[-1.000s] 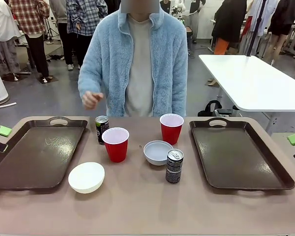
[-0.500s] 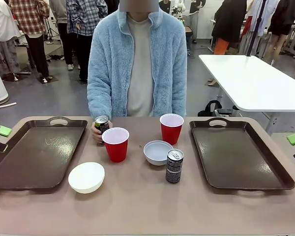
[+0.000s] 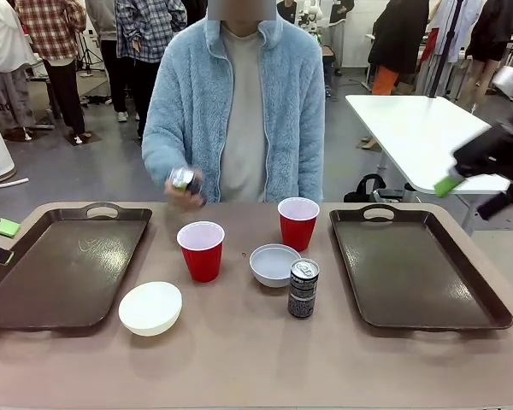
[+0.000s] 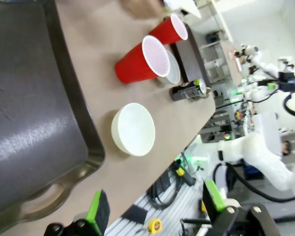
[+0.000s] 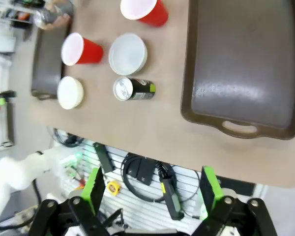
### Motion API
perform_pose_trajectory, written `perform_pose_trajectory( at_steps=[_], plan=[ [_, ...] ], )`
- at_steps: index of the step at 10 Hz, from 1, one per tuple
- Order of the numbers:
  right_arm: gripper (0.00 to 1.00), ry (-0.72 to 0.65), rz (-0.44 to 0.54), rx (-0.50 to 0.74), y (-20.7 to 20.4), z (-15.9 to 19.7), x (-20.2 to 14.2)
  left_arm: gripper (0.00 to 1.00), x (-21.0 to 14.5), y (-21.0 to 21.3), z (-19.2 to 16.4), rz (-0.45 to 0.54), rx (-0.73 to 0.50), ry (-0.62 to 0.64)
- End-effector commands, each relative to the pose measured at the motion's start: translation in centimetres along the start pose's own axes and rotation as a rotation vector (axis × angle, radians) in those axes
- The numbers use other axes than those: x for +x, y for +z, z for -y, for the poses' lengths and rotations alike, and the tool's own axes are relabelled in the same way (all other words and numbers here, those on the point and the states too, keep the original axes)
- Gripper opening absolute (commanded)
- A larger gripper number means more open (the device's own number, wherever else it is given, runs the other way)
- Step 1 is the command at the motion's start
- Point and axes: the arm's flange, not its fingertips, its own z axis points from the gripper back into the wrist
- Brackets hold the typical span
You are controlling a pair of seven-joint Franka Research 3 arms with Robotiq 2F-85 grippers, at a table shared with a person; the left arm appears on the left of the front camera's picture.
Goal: Prepare tableware on both trays.
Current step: Pick up a Picnic Bowl from the table and place it on a Handle tray.
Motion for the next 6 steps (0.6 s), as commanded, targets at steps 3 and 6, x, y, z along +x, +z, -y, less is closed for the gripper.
perform_pose_trajectory(
  at_steps=[3,6],
  plan=[
    [1.0,-0.052,-0.147,-0.304,-8.7,-10.0,9.9,1.0,0.0,0.2,-0.1,0.008,-0.015,-0.002],
    [1.0,-0.114,-0.157,-0.448,-16.3,-12.3,15.4,1.0,0.0,0.2,-0.1,0.008,-0.015,-0.002]
  ],
)
